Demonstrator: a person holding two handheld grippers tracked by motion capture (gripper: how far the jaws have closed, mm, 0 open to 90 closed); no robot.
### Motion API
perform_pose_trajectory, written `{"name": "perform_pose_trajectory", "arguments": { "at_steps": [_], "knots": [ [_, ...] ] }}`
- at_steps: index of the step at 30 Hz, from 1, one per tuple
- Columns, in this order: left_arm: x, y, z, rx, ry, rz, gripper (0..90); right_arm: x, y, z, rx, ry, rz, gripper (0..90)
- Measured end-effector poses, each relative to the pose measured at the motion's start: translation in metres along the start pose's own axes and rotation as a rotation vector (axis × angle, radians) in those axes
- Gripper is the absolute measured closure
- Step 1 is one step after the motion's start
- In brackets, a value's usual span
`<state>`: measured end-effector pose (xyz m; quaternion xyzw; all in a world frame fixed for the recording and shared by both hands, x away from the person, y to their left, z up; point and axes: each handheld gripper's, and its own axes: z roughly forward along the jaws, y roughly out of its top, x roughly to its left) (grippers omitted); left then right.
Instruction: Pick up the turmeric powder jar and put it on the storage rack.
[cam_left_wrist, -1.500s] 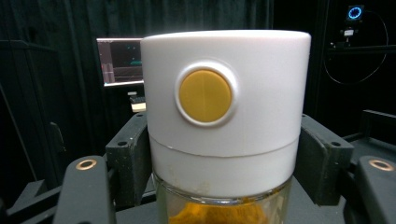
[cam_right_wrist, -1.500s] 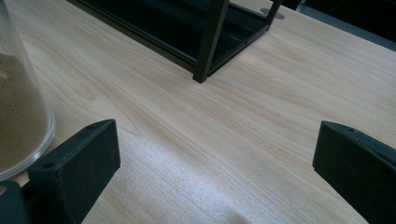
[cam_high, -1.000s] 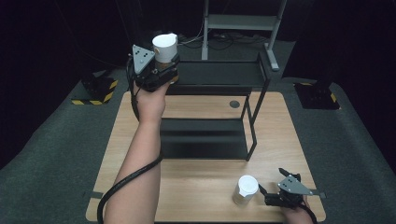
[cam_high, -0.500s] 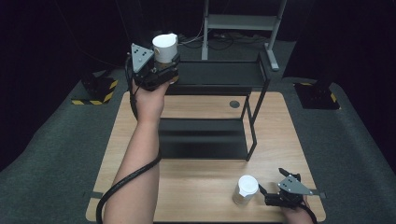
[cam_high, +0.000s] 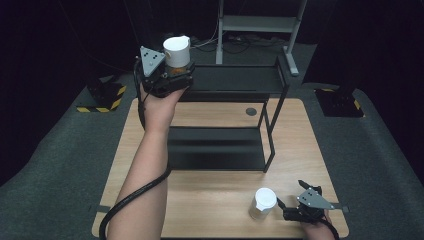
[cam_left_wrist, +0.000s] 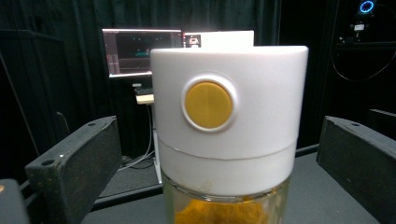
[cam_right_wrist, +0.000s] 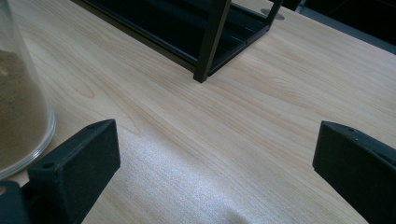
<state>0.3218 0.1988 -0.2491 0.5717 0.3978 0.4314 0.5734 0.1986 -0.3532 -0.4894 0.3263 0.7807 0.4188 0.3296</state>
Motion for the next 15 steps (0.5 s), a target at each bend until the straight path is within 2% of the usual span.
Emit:
{"name": "perform_pose_trajectory", "arguments": {
  "at_steps": [11,15],
  "knots": [
    [-0.007,-0.001,-0.015,0.005,0.001,0.02,0.4,0.001,0.001,0.0,0.004,-0.002,-0.004,0.0],
    [-0.008,-0.003,-0.022,0.004,-0.012,0.022,0.4,0.0,0.001,0.001,0.008,-0.001,-0.005,0.0]
  ]
}}
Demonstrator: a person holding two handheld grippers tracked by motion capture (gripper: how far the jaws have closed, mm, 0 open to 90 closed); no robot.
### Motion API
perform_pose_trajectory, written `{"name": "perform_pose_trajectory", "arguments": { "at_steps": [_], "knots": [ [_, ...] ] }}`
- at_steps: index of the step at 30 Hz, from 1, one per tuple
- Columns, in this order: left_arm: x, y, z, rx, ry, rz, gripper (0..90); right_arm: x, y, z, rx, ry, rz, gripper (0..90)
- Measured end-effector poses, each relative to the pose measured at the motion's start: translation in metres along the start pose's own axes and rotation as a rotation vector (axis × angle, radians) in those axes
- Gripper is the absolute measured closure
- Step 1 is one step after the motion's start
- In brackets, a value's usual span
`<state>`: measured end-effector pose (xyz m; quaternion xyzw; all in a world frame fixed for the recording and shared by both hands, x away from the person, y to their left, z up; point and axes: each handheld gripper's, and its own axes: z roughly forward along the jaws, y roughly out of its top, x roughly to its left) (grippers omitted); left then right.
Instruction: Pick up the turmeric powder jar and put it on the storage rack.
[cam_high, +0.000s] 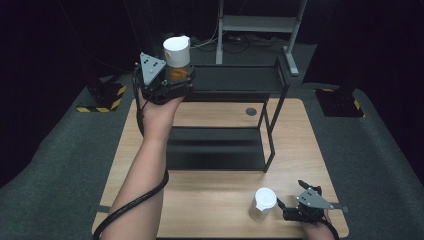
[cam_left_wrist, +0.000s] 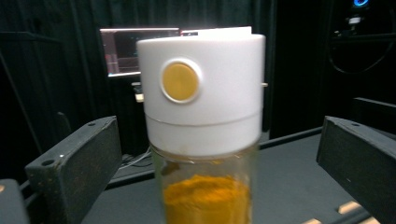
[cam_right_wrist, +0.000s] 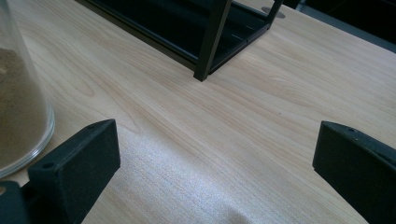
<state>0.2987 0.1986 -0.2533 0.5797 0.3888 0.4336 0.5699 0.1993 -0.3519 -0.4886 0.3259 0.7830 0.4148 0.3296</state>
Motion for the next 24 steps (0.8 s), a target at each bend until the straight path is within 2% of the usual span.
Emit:
{"name": "perform_pose_trajectory", "arguments": {
  "at_steps": [10,17,24],
  "knots": [
    [-0.01,-0.005,-0.022,0.008,0.004,0.02,0.4,0.0,0.0,0.0,0.001,0.002,-0.002,0.0],
    [-0.011,-0.011,-0.039,0.012,-0.006,0.024,0.4,0.001,0.0,0.0,0.001,0.001,-0.009,0.0],
    [-0.011,-0.024,-0.054,0.018,-0.021,0.018,0.4,0.001,0.0,0.0,0.002,0.0,-0.014,0.0]
  ]
}}
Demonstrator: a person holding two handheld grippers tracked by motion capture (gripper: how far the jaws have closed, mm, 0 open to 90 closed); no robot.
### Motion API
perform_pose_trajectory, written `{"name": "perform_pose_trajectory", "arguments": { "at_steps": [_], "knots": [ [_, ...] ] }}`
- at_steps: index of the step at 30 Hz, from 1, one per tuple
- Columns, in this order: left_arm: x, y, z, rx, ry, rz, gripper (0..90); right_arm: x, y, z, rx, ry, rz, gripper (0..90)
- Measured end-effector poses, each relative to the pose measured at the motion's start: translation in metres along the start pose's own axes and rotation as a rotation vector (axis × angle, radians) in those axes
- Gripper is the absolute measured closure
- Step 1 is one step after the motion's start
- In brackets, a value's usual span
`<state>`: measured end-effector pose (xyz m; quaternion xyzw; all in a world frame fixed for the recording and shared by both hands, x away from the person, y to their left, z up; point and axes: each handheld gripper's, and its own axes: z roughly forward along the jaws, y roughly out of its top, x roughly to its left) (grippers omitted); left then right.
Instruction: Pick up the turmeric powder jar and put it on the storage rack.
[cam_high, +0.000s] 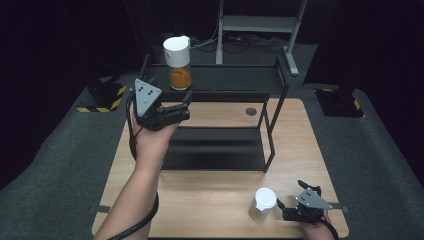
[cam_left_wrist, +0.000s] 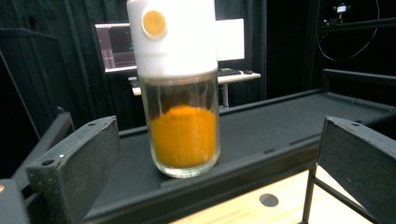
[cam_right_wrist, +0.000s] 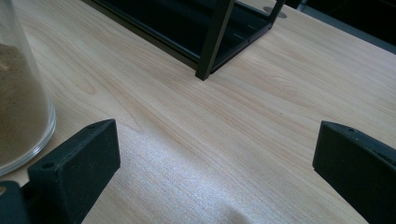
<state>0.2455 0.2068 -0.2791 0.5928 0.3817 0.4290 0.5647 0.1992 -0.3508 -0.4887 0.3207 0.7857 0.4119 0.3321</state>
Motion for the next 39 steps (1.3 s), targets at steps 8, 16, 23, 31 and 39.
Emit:
{"name": "perform_pose_trajectory", "arguments": {
  "at_steps": [8,16,23,31,39],
  "knots": [
    [-0.003,-0.016,-0.015,0.015,-0.017,-0.001,0.4,0.0,0.0,0.0,0.003,0.001,-0.001,0.0],
    [-0.005,-0.041,-0.027,0.056,-0.025,0.0,0.4,0.001,0.001,0.0,0.006,0.002,-0.012,0.0],
    [-0.01,-0.065,-0.034,0.092,-0.025,0.017,0.4,0.001,0.001,0.0,0.006,0.0,-0.012,0.0],
    [-0.014,-0.092,-0.038,0.135,-0.049,0.003,0.4,0.001,0.001,0.0,0.005,0.0,-0.012,0.0],
    [-0.02,-0.122,-0.04,0.205,-0.07,-0.015,0.4,0.002,0.001,0.0,0.005,-0.001,-0.021,0.0]
  ]
}}
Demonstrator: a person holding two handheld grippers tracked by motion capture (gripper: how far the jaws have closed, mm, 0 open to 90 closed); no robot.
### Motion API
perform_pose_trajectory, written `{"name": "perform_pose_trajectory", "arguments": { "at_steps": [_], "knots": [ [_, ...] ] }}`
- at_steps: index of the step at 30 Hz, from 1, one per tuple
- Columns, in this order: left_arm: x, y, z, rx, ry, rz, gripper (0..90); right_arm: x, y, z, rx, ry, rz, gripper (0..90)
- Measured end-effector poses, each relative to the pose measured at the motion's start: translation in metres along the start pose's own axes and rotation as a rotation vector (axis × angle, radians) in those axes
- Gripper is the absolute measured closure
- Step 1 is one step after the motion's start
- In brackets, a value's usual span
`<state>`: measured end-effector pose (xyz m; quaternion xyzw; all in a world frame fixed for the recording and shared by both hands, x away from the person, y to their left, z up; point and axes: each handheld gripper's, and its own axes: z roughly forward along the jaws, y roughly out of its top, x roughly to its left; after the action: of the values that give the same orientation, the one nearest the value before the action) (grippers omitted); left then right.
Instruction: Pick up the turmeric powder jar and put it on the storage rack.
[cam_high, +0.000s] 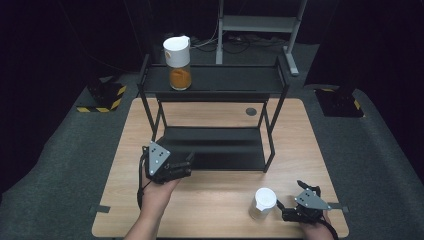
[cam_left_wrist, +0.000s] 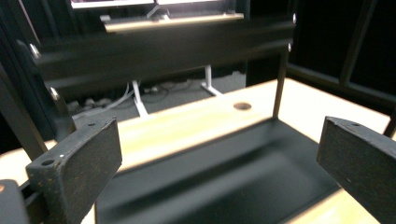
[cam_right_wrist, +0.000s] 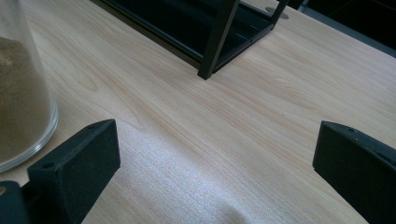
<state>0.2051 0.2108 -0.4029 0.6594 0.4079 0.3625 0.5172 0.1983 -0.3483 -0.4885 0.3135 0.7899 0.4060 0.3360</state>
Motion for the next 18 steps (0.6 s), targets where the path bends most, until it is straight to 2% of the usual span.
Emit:
{"name": "perform_pose_trajectory", "arguments": {
  "at_steps": [9,18],
  "knots": [
    [-0.006,-0.039,0.006,0.106,-0.02,-0.027,0.4,0.0,0.0,0.0,0.0,0.0,-0.001,0.0],
    [-0.013,-0.075,0.01,0.225,-0.053,-0.032,0.4,0.0,0.002,0.001,0.008,-0.004,0.006,0.0]
  ]
}}
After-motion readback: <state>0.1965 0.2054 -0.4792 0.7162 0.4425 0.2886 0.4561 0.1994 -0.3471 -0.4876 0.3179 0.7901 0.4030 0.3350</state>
